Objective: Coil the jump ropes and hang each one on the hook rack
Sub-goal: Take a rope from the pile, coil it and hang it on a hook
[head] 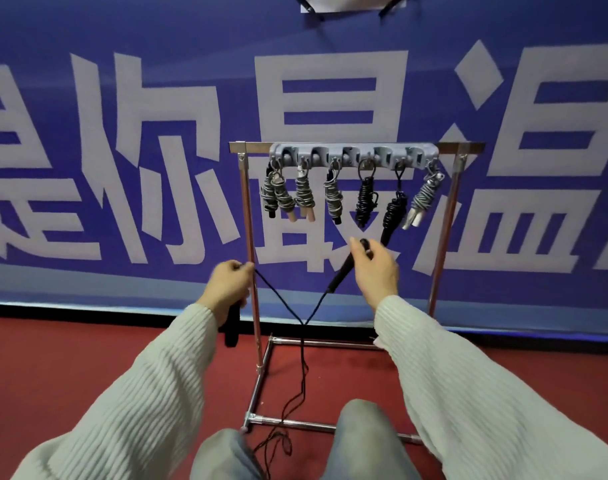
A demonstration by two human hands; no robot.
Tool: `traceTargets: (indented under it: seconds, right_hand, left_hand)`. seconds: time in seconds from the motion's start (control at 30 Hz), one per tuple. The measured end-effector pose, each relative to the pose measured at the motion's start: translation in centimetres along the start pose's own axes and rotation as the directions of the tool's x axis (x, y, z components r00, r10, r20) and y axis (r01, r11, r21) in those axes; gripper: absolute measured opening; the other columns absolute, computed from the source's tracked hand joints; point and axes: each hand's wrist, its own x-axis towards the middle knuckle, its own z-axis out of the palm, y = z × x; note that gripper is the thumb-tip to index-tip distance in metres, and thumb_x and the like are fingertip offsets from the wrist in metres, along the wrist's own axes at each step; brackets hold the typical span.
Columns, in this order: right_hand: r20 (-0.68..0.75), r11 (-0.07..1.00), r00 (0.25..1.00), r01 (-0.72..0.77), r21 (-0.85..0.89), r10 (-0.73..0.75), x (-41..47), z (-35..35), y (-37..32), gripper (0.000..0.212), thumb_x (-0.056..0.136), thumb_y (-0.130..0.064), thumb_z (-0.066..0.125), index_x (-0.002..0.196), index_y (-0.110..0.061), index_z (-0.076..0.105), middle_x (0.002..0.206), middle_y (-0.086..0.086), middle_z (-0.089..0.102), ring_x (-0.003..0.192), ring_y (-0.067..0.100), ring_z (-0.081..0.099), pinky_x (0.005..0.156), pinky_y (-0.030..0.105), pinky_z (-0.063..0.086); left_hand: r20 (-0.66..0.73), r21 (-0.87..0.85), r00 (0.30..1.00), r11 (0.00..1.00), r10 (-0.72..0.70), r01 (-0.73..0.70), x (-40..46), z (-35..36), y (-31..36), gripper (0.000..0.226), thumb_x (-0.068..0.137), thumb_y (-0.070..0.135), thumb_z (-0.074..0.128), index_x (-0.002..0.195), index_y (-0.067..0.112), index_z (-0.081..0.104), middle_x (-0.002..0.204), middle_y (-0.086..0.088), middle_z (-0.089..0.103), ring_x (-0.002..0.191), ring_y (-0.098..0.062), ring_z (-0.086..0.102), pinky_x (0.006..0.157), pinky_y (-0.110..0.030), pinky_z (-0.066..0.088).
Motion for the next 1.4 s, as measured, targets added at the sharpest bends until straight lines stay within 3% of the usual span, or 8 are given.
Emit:
traceTargets:
  seconds: [0.1,0.23,0.4,0.6,0.73,0.9,1.0,1.4]
  right_hand:
    - [-0.323,0.980,0.928,-0.150,0.132,0.186,3.6,-3.6,3.8,0.041,0.095,-0.060,0.053,0.084,-0.021,0.058,0.084,0.003,0.069,0.083,0.031,0.067,0.075,0.043,0.055]
    - [-0.640,0.941,0.691,-0.269,0.204,0.336,5.6,-11.4,9.4,0.028,0.098,-0.038,0.058,0.115,-0.017,0.068,0.115,0.014,0.073,0.107,0.035,0.067,0.087,0.040,0.050]
    - [-0.324,0.931,0.873,-0.331,0.156,0.364,6.8,-11.5,11.2,0.010,0.086,-0.020,0.066,0.097,-0.022,0.065,0.081,0.007,0.073,0.062,0.014,0.072,0.071,0.041,0.064]
    - [0.141,0.754,0.783,-0.621,0.213,0.605,4.7,-6.8,7.2,0.013,0.090,-0.021,0.050,0.090,-0.009,0.056,0.072,0.010,0.062,0.049,0.014,0.050,0.040,0.017,0.040]
    - [0.213,0.817,0.794,-0.574,-0.044,0.569,3.2,-5.0,7.0,0.015,0.097,-0.023,0.044,0.093,-0.012,0.052,0.068,0.009,0.058,0.040,0.012,0.043,0.042,0.016,0.035]
    - [-0.077,0.972,0.970,-0.233,-0.029,0.230,5.2,-4.6,5.9,0.020,0.099,-0.020,0.036,0.091,-0.017,0.055,0.084,0.012,0.053,0.070,0.027,0.053,0.056,0.029,0.040]
    - [0.132,0.906,0.936,-0.268,-0.328,0.325,3.5,-4.5,7.2,0.026,0.102,-0.023,0.040,0.092,-0.006,0.058,0.090,0.021,0.058,0.074,0.033,0.057,0.059,0.029,0.038]
    - [0.173,0.905,0.971,-0.078,-0.418,0.164,2.7,-3.5,3.4,0.036,0.101,-0.033,0.050,0.070,-0.017,0.051,0.064,0.003,0.049,0.063,0.026,0.046,0.060,0.034,0.034]
  left_hand:
    - [-0.252,-0.481,0.960,0.876,-0.122,-0.015,2.2,-6.6,-1.5,0.028,0.105,0.012,0.041,0.078,0.016,0.045,0.070,-0.005,0.049,0.046,-0.011,0.046,0.044,-0.025,0.040]
    - [-0.532,-0.578,0.810,0.805,-0.248,-0.132,3.5,-16.6,-4.2,0.017,0.106,0.023,0.032,0.100,0.024,0.048,0.123,-0.003,0.057,0.086,-0.008,0.063,0.078,-0.023,0.056]
    - [-0.299,-0.450,0.943,0.893,-0.146,-0.004,3.5,-13.5,-3.3,0.014,0.104,0.014,0.048,0.092,0.012,0.055,0.098,-0.013,0.068,0.068,-0.014,0.073,0.060,-0.024,0.059]
    - [-0.008,-0.270,0.973,0.937,-0.232,0.221,3.3,-8.2,-1.5,0.019,0.103,0.021,0.045,0.085,0.017,0.051,0.063,-0.001,0.045,0.045,-0.012,0.037,0.045,-0.022,0.034]
    - [0.369,-0.123,0.904,0.953,-0.216,0.277,1.1,-5.8,-2.0,0.015,0.106,0.005,0.043,0.100,0.004,0.057,0.083,-0.013,0.059,0.064,-0.021,0.062,0.062,-0.029,0.054]
    - [-0.064,-0.034,0.993,0.994,0.098,-0.100,3.6,-6.7,0.4,0.020,0.110,0.019,0.040,0.120,0.007,0.053,0.089,-0.014,0.061,0.056,-0.019,0.052,0.045,-0.024,0.049]
    - [0.129,0.385,0.992,0.922,-0.010,-0.041,3.3,-6.2,-1.1,0.021,0.107,0.020,0.046,0.104,0.006,0.061,0.089,-0.017,0.069,0.054,-0.021,0.047,0.047,-0.026,0.041]
    - [-0.038,0.367,0.978,0.914,0.203,-0.175,3.4,-1.8,1.6,0.045,0.103,0.036,0.042,0.100,-0.001,0.067,0.074,-0.014,0.062,0.057,-0.028,0.055,0.058,-0.039,0.054]
